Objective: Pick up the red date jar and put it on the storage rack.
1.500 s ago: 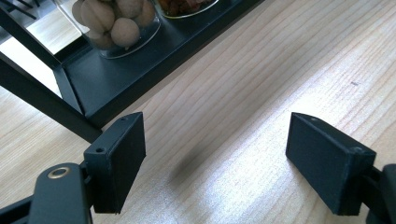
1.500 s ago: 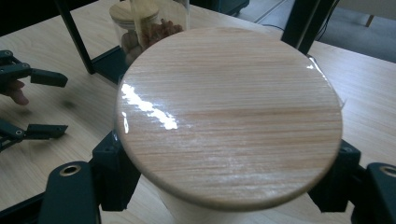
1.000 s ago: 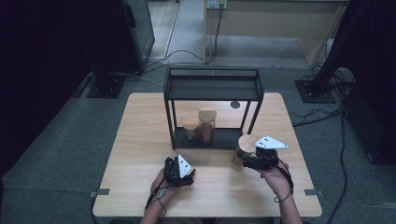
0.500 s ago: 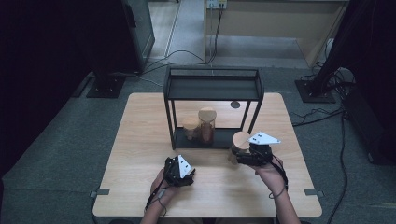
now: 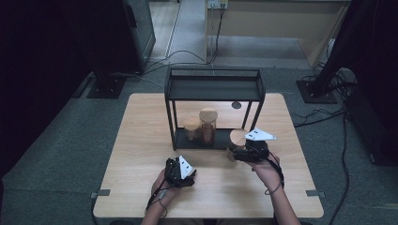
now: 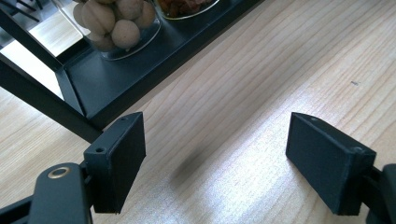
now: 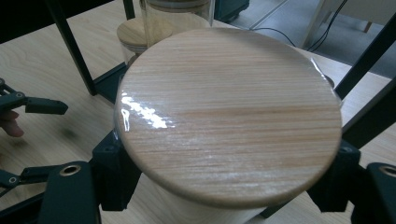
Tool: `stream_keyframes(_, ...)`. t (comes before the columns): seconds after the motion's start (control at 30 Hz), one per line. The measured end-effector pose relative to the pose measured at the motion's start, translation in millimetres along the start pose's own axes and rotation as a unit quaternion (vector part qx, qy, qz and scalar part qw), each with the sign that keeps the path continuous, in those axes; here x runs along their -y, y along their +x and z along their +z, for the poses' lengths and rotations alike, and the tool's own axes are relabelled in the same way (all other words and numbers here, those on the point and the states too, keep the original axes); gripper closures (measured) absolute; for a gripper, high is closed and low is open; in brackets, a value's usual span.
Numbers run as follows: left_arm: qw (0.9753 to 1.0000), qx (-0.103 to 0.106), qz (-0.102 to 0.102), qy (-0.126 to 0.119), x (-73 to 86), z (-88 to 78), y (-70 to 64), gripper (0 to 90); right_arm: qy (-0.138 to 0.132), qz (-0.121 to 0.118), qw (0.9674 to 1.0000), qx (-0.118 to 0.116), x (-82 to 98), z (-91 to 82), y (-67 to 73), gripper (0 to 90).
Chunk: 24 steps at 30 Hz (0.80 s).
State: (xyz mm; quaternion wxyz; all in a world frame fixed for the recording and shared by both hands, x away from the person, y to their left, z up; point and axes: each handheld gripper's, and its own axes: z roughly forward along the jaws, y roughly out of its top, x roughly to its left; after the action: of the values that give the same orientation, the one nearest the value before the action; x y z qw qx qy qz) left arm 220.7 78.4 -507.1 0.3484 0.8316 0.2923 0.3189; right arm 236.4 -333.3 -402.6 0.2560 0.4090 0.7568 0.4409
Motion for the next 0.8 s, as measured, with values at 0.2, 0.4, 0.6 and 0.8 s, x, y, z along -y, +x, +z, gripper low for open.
stream_keyframes(0.2, 1.0000, 0.000, -0.001, -0.001, 0.2, 0.1, -0.1, 19.9, 0.004, -0.003, 1.0000, 0.004, -5.3, 5.0, 2.3, 25.0)
stream_keyframes(0.4, 1.0000, 0.000, -0.003, -0.003, 0.8, 0.3, -0.5, 19.9, 0.002, -0.006, 0.9999, 0.012, -9.1, 10.3, 7.1, 24.9)
stream_keyframes(0.6, 1.0000, 0.001, -0.003, -0.003, 0.8, 0.3, -0.1, 20.0, 0.004, -0.005, 0.9999, 0.012, -14.6, 14.5, 7.7, 25.0)
stream_keyframes(0.8, 1.0000, 0.001, -0.003, -0.003, 0.9, 0.4, 0.0, 19.9, 0.012, -0.004, 0.9998, 0.016, -20.3, 19.9, 8.2, 24.9)
